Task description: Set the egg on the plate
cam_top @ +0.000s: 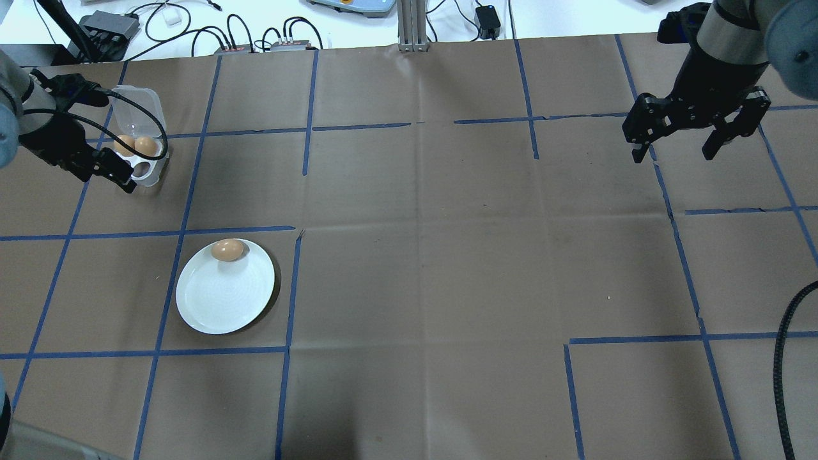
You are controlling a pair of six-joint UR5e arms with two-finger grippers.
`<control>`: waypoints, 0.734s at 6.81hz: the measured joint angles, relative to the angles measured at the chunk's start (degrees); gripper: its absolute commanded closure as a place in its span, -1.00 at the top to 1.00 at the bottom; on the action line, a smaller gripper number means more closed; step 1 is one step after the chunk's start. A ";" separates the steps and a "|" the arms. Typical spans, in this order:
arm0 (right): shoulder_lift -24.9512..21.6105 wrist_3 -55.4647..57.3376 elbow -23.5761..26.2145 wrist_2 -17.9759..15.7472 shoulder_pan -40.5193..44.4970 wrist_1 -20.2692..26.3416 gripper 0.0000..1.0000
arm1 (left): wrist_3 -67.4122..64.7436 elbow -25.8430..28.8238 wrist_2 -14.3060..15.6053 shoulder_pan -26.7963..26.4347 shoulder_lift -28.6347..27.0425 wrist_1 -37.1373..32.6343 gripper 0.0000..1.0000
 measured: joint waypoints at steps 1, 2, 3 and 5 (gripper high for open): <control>0.00 0.00 0.00 0.00 0.00 0.00 1.00 | 7.24 3.17 0.20 0.06 -3.14 0.74 0.94; 0.00 0.00 0.00 0.00 0.00 0.00 1.00 | 14.55 5.70 0.17 0.05 -6.39 3.15 0.92; 0.00 0.00 0.00 0.00 0.00 0.00 1.00 | 21.04 7.23 0.01 -0.01 -9.09 6.05 0.85; 0.00 0.00 0.00 0.00 0.00 0.00 1.00 | 32.70 8.41 -0.54 -0.09 -12.20 10.86 0.83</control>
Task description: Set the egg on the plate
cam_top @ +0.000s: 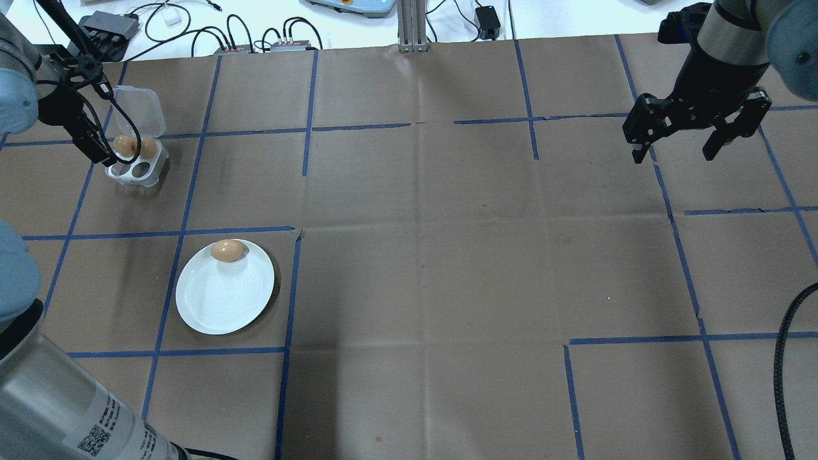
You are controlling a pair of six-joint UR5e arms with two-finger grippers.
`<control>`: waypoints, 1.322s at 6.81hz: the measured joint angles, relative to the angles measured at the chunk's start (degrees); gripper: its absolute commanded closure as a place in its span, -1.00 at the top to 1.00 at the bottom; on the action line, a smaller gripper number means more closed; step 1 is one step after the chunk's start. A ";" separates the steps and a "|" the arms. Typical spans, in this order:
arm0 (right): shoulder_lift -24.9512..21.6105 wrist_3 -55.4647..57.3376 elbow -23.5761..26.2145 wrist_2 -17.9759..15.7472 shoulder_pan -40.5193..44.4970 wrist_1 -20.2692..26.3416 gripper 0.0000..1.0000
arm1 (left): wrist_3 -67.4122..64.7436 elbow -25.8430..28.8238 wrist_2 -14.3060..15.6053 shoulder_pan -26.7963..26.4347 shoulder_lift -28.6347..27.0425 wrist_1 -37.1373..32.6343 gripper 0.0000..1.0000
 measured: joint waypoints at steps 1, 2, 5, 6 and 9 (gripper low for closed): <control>0.00 0.00 0.00 0.00 0.00 0.00 1.00 | 4.45 0.26 -0.88 -0.02 -0.99 1.29 0.82; 0.00 0.00 0.00 0.00 0.00 0.00 1.00 | 7.16 0.43 -1.72 0.05 -1.73 1.82 0.82; 0.00 0.00 0.00 0.00 0.00 0.00 1.00 | 11.23 3.82 -3.92 0.19 -4.58 1.89 0.82; 0.00 0.00 0.00 0.00 0.00 0.00 1.00 | 11.48 4.49 -3.99 0.19 -5.23 1.60 0.82; 0.00 0.00 0.00 0.00 0.00 0.00 1.00 | 11.58 4.92 -4.11 0.71 -6.59 1.25 0.82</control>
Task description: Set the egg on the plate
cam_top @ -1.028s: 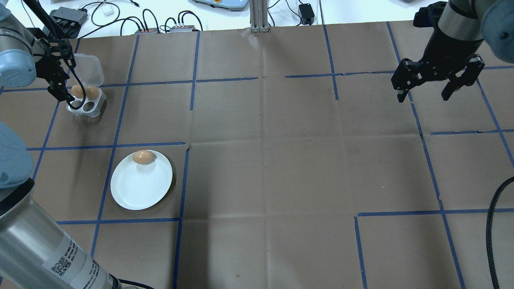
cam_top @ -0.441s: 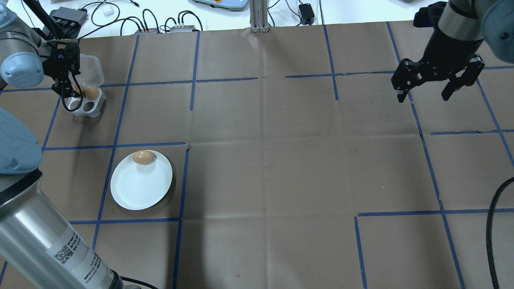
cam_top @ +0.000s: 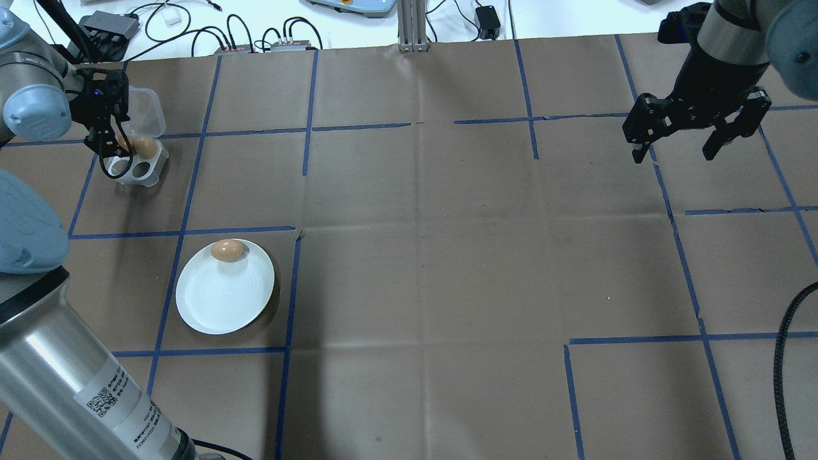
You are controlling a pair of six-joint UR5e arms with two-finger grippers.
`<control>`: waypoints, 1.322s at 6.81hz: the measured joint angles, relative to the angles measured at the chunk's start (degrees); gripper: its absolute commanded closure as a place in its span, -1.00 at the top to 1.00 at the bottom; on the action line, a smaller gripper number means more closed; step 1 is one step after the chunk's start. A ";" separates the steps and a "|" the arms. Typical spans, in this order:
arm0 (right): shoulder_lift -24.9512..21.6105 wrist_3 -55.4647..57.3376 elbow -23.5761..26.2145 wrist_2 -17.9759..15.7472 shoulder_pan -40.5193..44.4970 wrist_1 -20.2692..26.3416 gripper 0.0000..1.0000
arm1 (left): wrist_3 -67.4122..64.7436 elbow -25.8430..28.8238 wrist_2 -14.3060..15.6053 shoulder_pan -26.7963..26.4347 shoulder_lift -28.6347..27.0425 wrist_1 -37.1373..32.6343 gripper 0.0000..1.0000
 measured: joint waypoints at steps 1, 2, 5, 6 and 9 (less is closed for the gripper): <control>0.00 0.00 0.00 0.00 0.00 0.00 1.00 | 0.00 0.03 -0.46 0.58 -0.40 -0.05 0.57; 0.00 0.00 0.00 0.00 0.00 0.00 1.00 | -0.02 -0.03 -1.05 0.98 -0.64 -0.10 0.38; 0.00 0.00 0.00 0.00 0.00 0.00 1.00 | -0.25 -0.04 -1.57 1.07 -0.61 -0.52 -0.20; 0.00 0.00 0.00 0.00 0.00 0.00 1.00 | -0.31 -0.05 -1.60 1.03 -0.47 -0.63 -0.54; 0.00 0.00 0.00 0.00 0.00 0.00 1.00 | -0.37 -0.18 -1.43 0.95 0.38 -0.76 -1.00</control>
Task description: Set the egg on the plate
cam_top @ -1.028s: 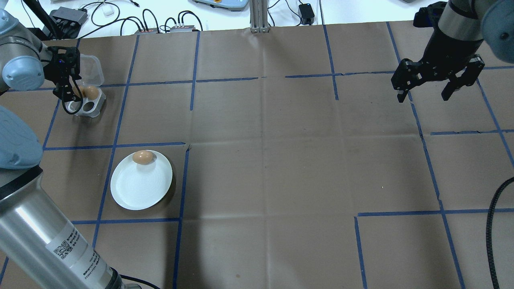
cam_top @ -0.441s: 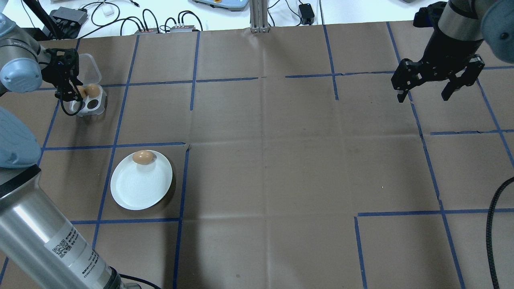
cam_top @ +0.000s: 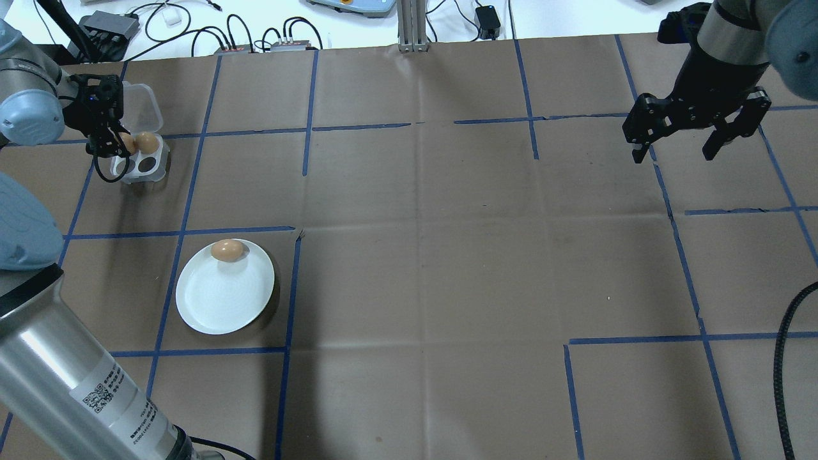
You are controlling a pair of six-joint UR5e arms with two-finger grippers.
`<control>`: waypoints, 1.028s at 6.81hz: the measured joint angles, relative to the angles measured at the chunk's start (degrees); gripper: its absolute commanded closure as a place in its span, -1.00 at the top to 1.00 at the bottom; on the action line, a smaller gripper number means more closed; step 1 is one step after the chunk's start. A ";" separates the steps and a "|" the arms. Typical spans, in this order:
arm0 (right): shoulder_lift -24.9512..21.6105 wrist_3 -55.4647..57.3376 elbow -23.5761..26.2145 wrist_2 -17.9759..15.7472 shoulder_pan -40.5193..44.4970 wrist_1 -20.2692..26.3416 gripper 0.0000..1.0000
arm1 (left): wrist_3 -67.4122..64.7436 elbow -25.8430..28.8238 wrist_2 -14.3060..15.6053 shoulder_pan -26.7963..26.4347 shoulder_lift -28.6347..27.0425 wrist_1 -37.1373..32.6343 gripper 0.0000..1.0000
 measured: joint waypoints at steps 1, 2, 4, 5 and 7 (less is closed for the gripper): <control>0.00 0.00 0.00 0.00 0.00 0.00 1.00 | -0.18 -0.05 0.03 -0.06 0.85 -0.83 -1.00; 0.00 0.00 0.00 0.00 0.00 0.00 1.00 | -1.23 -0.27 0.08 -0.19 3.19 -4.37 -1.00; -0.01 0.00 0.00 0.00 0.00 0.00 1.00 | -8.10 -4.15 0.48 -0.61 9.86 -11.92 -0.99; -0.01 0.00 0.00 0.00 0.00 0.00 1.00 | -14.18 -8.96 0.53 -0.85 13.61 -13.18 -0.98; 0.00 0.00 0.00 0.00 0.00 0.00 1.00 | -30.45 -21.43 0.49 -3.50 21.44 -13.33 -0.96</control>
